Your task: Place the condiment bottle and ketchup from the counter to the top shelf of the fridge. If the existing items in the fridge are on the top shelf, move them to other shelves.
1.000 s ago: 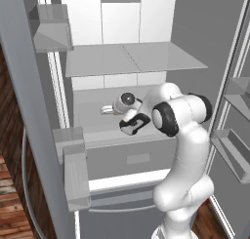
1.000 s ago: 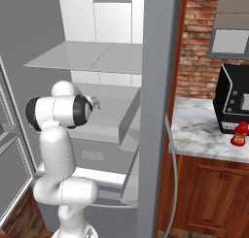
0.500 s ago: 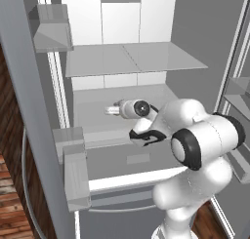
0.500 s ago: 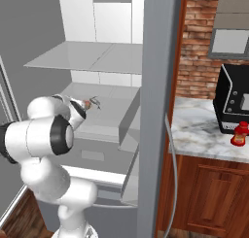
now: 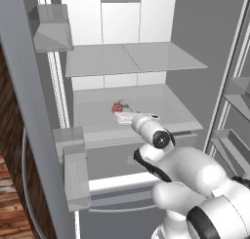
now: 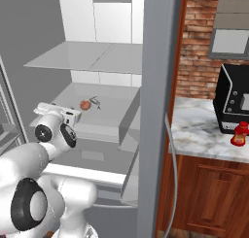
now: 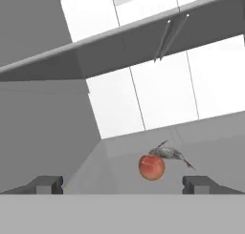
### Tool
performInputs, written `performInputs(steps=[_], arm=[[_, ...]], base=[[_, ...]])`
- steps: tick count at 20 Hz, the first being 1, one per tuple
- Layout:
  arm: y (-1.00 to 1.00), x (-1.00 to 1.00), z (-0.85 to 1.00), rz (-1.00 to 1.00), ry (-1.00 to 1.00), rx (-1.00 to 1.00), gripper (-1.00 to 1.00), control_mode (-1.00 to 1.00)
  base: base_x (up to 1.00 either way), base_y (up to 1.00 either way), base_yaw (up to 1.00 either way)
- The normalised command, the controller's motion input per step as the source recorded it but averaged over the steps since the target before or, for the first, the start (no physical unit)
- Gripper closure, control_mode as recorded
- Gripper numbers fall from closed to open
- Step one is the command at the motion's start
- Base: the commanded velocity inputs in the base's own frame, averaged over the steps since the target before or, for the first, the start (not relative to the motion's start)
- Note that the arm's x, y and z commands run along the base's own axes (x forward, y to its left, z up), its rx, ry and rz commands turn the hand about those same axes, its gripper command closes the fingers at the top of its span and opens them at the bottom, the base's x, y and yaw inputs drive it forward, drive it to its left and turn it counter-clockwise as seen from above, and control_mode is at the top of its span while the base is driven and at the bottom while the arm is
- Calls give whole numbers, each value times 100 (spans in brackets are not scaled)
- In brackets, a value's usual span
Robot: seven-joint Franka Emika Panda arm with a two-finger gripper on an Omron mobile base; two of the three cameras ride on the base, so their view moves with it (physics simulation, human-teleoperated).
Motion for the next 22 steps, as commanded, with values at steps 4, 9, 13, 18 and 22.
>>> performInputs(steps=[4,9,13,18,22], arm=[[-5,-100,100,-8,-3,0,-100,-100],[0,-100,100,1,8,-2,-100,-100],[0,-100,100,5,14,-1,-100,-100],[-12,-100,100,5,16,0,-100,-100],[-41,-100,69,5,23,0,-100,-100]], base=[[0,0,0],[0,0,0],[0,0,0],[0,0,0],[0,0,0]])
